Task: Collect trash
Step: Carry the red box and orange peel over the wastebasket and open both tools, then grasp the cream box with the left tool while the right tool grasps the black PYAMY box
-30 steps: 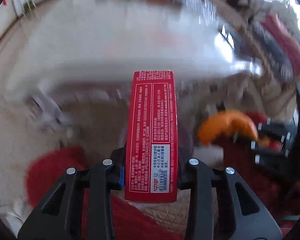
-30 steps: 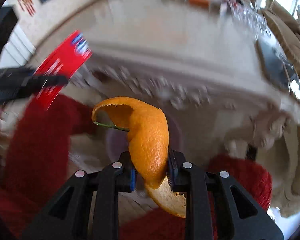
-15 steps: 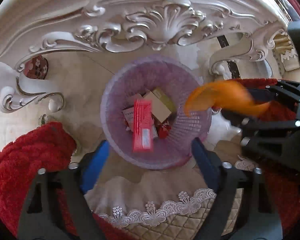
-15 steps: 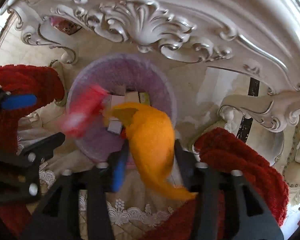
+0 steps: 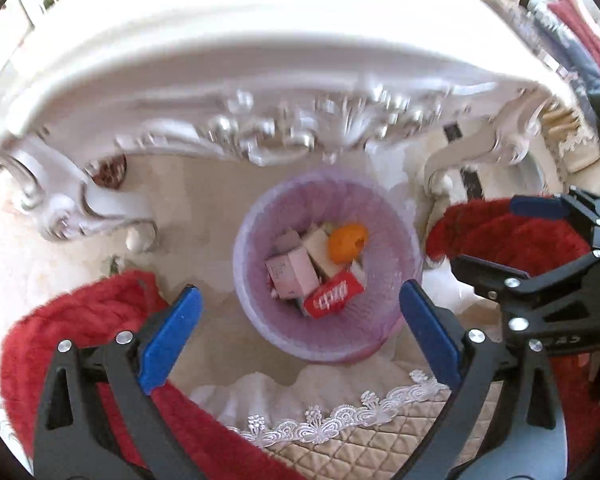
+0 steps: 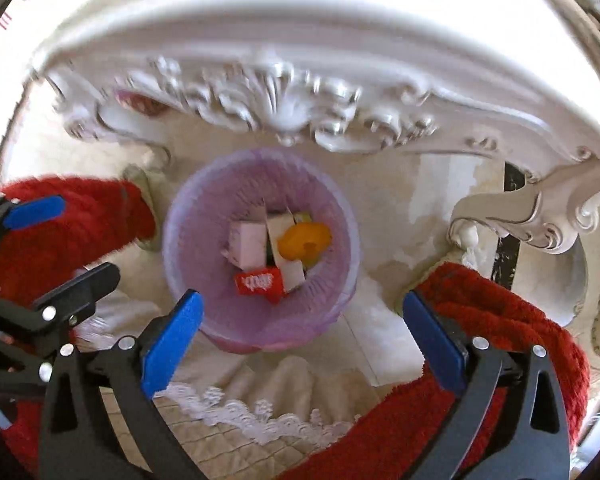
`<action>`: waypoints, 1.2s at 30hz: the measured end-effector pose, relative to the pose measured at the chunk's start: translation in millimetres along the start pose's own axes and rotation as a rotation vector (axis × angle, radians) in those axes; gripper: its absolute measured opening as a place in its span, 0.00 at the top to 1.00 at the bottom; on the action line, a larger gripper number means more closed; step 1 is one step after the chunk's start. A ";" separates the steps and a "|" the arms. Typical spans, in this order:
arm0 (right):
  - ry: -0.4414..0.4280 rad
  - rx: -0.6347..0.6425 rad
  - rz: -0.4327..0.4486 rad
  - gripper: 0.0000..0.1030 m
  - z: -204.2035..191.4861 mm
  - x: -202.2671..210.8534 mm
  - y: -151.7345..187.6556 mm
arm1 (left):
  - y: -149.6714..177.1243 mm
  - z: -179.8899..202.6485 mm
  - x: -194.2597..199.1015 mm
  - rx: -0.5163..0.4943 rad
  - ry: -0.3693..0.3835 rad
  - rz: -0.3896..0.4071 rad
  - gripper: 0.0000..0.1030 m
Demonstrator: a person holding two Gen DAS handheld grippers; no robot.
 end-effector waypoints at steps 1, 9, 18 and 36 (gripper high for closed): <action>-0.022 -0.004 0.035 0.07 -0.9 11.5 -2.8 | -3.6 -3.0 9.1 0.007 -0.005 0.025 0.07; 0.066 -0.043 0.545 0.07 11.3 136.0 -96.9 | -100.8 -40.8 85.0 0.055 -0.048 0.319 0.07; 0.162 -0.179 0.621 0.07 75.4 102.1 -260.1 | -294.1 -75.1 61.8 0.092 -0.160 0.469 0.07; 0.228 -0.253 0.505 0.08 110.8 26.8 -341.8 | -469.0 -81.3 3.7 -0.180 -0.092 0.493 0.07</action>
Point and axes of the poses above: each gripper's, at about its wrist camera, not at the fingertips, and x roughly against the way its jaws point, z to its right, y to its underside, the point moved 3 cm from there along -x, roughly the way its jaws point, and after that the axes turned 12 degrees about -y, right-handed, at the moved point
